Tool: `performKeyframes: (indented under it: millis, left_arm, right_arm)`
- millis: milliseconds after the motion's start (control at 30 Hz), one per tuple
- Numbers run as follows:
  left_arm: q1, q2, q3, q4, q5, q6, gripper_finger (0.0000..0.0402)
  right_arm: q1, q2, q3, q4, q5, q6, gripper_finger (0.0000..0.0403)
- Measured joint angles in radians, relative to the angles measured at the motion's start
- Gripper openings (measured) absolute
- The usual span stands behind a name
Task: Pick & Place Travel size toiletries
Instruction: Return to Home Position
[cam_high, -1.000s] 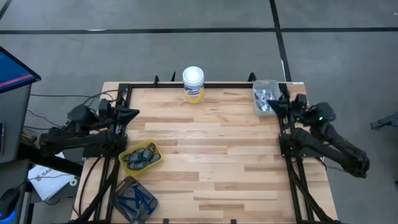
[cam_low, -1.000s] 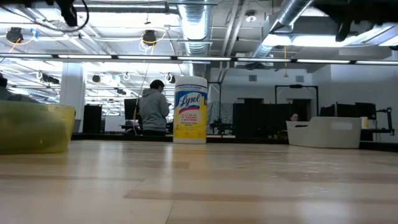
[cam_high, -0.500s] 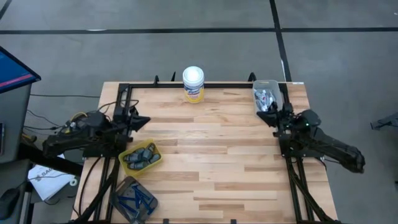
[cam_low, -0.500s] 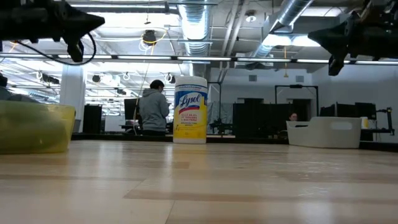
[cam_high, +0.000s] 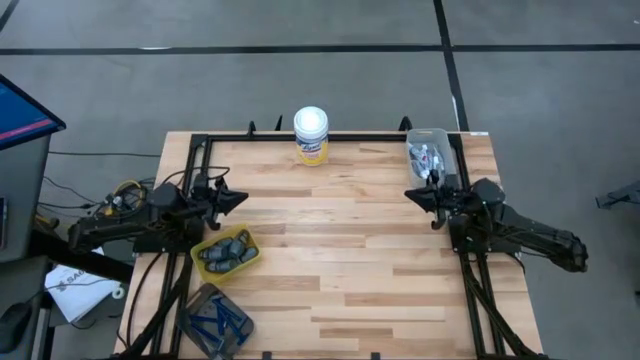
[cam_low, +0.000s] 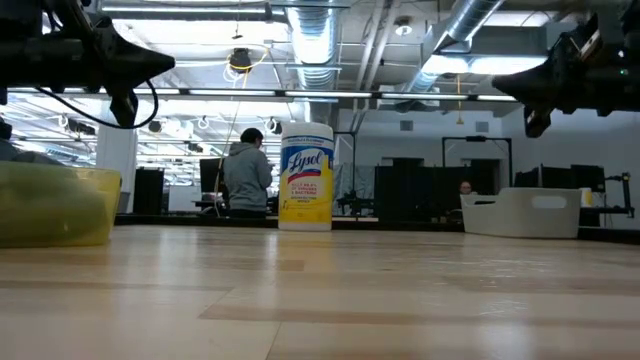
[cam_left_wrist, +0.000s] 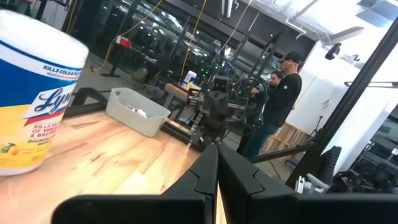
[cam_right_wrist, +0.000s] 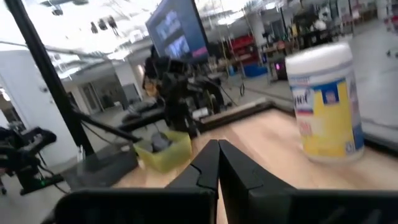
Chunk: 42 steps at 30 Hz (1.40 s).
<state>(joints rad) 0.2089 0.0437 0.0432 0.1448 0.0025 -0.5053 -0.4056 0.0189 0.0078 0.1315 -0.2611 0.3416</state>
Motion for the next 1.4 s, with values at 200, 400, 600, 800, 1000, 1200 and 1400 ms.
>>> performKeyframes:
  millis: [200,400,600,800,1000,1200,1400]
  left_arm:
    - [0.000,0.005,-0.009,-0.002,-0.003,0.000,0.0002]
    - [0.000,0.004,-0.009,0.000,-0.003,0.000,0.0002]
    - [0.000,0.004,-0.009,-0.001,-0.003,0.000,0.0002]
    - [0.000,0.004,-0.009,-0.001,-0.003,0.000,0.0002]
    - [0.000,0.004,-0.009,-0.001,-0.003,0.000,0.0002]
    - [0.000,0.004,-0.009,-0.001,-0.003,-0.001,0.0002]
    - [0.000,0.004,-0.009,-0.001,-0.003,-0.001,0.0002]
  right_arm:
    - [0.000,0.001,0.000,-0.078,0.000,-0.005,0.0000]
    - [0.000,0.000,0.000,-0.078,0.000,-0.035,0.0000]
    - [-0.002,0.000,-0.001,-0.078,0.000,-0.035,0.0000]
    - [-0.002,0.001,-0.001,-0.079,0.000,-0.035,0.0000]
    - [-0.002,0.000,-0.001,-0.079,0.000,-0.035,0.0000]
    - [-0.002,0.000,-0.001,-0.079,0.000,-0.035,0.0000]
    - [-0.002,0.000,-0.001,-0.079,0.000,-0.035,0.0000]
